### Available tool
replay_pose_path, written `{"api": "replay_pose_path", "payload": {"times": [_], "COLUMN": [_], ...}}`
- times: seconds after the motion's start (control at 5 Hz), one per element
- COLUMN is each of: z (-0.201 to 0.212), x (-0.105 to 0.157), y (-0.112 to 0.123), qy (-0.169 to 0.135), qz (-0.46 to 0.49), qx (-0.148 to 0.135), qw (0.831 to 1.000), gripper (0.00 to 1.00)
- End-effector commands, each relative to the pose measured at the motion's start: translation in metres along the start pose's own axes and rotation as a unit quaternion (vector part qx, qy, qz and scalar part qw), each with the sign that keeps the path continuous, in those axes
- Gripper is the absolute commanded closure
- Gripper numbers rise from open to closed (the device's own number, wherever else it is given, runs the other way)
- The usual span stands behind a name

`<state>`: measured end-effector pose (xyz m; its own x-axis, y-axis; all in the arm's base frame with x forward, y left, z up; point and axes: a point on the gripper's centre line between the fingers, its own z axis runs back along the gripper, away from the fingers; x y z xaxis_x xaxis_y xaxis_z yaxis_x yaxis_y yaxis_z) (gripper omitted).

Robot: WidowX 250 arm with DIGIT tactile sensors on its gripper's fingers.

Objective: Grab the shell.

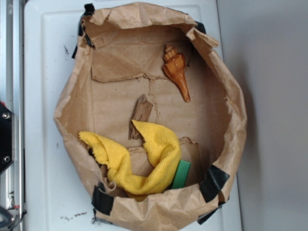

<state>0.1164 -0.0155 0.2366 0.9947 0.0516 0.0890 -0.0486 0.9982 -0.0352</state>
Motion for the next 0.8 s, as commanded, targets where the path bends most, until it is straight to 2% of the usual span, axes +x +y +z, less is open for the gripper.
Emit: {"api": "replay_pose_path", "payload": {"times": [0.0, 0.2, 0.4, 0.6], "z": [0.000, -0.008, -0.025, -0.031], "x": [0.000, 0.041, 0.076, 0.102], "y": [0.000, 0.006, 0.003, 0.000], "qy": [0.000, 0.017, 0.014, 0.015], "qz": [0.000, -0.035, -0.065, -0.158], "qx": [0.000, -0.021, -0.006, -0.011], "qw": [1.000, 0.999, 0.998, 0.987], "gripper": [0.00, 0.00, 0.00, 0.00]}}
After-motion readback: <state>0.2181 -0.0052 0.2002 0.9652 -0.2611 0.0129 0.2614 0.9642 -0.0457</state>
